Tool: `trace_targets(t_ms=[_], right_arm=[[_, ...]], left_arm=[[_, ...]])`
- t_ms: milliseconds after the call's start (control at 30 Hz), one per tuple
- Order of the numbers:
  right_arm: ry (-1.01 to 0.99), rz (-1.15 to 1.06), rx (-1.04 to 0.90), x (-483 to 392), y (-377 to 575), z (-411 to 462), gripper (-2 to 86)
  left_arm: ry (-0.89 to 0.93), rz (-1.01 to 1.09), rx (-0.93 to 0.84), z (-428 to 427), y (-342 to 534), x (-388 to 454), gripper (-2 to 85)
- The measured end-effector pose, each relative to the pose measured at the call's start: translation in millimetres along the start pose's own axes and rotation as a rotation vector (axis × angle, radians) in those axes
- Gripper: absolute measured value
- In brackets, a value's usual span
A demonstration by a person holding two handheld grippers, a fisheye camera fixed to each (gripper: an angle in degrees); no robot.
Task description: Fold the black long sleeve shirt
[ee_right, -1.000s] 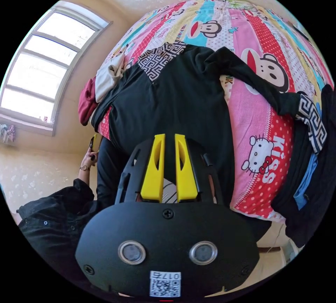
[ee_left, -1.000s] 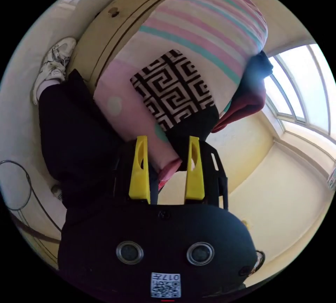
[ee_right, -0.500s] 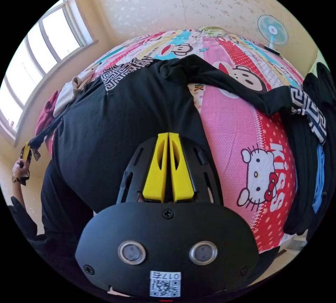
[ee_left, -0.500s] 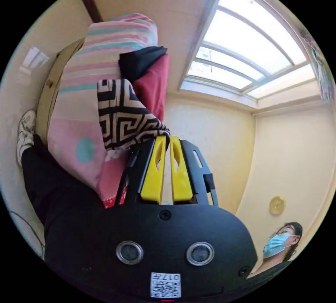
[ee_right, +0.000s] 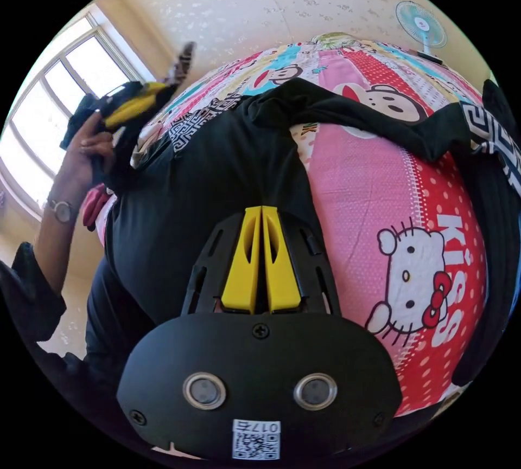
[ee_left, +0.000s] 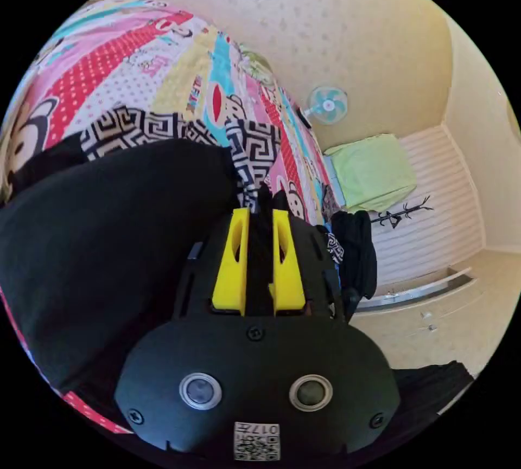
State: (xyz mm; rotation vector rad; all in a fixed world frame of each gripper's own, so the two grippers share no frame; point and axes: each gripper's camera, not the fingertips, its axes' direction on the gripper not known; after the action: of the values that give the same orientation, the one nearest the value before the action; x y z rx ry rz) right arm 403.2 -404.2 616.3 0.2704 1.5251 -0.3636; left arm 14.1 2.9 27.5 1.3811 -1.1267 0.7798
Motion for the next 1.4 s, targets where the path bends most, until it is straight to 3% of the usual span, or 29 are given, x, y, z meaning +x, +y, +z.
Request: trace_targets(t_ms=[67,133,333,467,500,633,800,867,967,1067,1233,1400], right_arm=[[-0.023,0.007,0.001,3.9,0.7,1.1,0.3],[-0.047,0.011,0.002,7.4,0.8,2.4,0.2],[-0.078,0.009,0.008,8.6,-2.8,9.3,0.2],[-0.08,0.011,0.007,4.8,-8.8,14.8,0.4],[-0.08,0.011,0.007,3.9,-9.9,15.6,0.4],[-0.115,0.033,-0.006,0.9,-20.2,20.1,0.8],[-0.24,0.23,0.037,22.8,-21.2,-5.2,2.7],[-0.201,0.39,0.283,37.0,-4.6,-53.6,4.8],[-0.026,0.499,0.477,44.8,-4.3,-103.7,7.0],[0.267,0.515,0.387,48.4,-40.6,-107.9,8.7],[0.506,0.524,0.113,62.7,-90.8,-40.9,8.1],[0.489,0.464,0.256,32.9,-110.5,-52.3,3.1]], left_arm=[[0.135,-0.039,-0.018,44.9,31.0,-19.4,4.5],[0.159,-0.045,0.019,59.7,63.6,-28.7,2.0],[-0.154,-0.031,0.148,28.5,144.6,-34.6,6.8],[-0.573,-0.027,0.102,54.1,179.3,-44.2,4.8],[-0.606,0.005,0.074,77.5,185.8,-56.0,4.0],[-0.629,0.09,0.232,107.6,215.0,-67.8,2.9],[-0.701,0.044,0.172,140.5,205.3,-71.0,0.8],[-0.679,0.038,0.188,145.3,206.9,-78.7,0.4],[-0.614,0.013,0.224,148.0,210.1,-94.3,-0.2],[-0.552,-0.04,0.215,147.1,204.5,-108.0,-0.5],[-0.494,-0.047,0.213,145.0,200.6,-124.4,-0.7],[-0.435,-0.055,0.18,137.2,190.9,-140.4,-0.7]])
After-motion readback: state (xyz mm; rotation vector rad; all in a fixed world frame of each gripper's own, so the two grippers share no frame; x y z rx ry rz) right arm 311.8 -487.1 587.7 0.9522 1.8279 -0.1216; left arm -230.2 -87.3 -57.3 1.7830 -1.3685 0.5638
